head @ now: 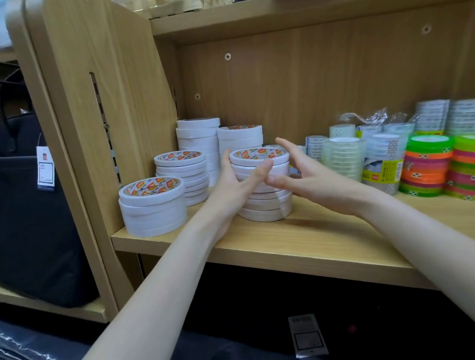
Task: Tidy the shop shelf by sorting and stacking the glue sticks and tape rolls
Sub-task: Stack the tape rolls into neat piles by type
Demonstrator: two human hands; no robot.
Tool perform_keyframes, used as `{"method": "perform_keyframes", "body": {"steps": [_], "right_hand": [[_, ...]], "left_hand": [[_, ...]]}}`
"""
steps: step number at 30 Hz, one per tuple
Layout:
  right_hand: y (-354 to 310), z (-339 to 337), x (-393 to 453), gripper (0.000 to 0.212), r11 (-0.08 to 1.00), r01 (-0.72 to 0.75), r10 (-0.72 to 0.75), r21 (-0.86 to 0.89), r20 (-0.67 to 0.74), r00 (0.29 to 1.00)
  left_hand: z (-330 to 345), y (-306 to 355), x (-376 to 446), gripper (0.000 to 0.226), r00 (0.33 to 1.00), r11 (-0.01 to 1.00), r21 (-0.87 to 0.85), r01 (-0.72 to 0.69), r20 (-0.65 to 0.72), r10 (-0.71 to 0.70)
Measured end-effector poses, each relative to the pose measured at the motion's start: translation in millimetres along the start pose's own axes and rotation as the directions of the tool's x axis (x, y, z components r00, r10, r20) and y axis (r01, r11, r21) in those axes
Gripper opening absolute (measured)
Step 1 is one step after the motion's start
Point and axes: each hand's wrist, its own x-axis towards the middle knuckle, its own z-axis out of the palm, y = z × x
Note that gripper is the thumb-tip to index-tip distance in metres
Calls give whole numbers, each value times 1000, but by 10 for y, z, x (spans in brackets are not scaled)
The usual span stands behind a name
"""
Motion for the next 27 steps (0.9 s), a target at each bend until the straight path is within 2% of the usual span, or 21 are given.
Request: {"method": "perform_keyframes", "body": {"steps": [3, 6, 13, 16, 19, 23, 25, 27], "right_hand": [[10, 10, 20, 91, 1000, -1, 1, 8, -41, 999], [12, 13, 29, 93, 999, -28, 30, 34, -55, 998], [17, 29, 38, 71, 995, -9, 14, 101, -52, 999], [30, 14, 45, 82, 994, -24, 28, 103, -35, 999], [39, -3, 44, 89, 986, -43, 43, 164, 0, 999], [66, -26, 34, 91, 972, -70, 63, 224, 35, 997], [78, -35, 22, 82, 971, -78, 69, 226, 49, 996], [82, -47, 7, 58, 973, -68, 61, 219, 41, 997]], "left_hand": [[52, -42, 43, 91, 999, 1000, -5, -2, -41, 2], [55, -48, 59, 84, 998, 1000, 5, -16, -63, 17], [55, -61, 84, 81, 998, 1000, 17, -18, -64, 19], [45, -59, 80, 89, 998, 1000, 15, -14, -63, 14], [36, -59, 80, 75, 999, 1000, 3, -10, -47, 10], [17, -37, 75, 85, 1000, 1000, -6, 1, -6, -1], [-5, -20, 50, 75, 1000, 1000, 16, 12, 26, -12], [-13, -1, 13, 70, 999, 1000, 13, 11, 49, -11]]}}
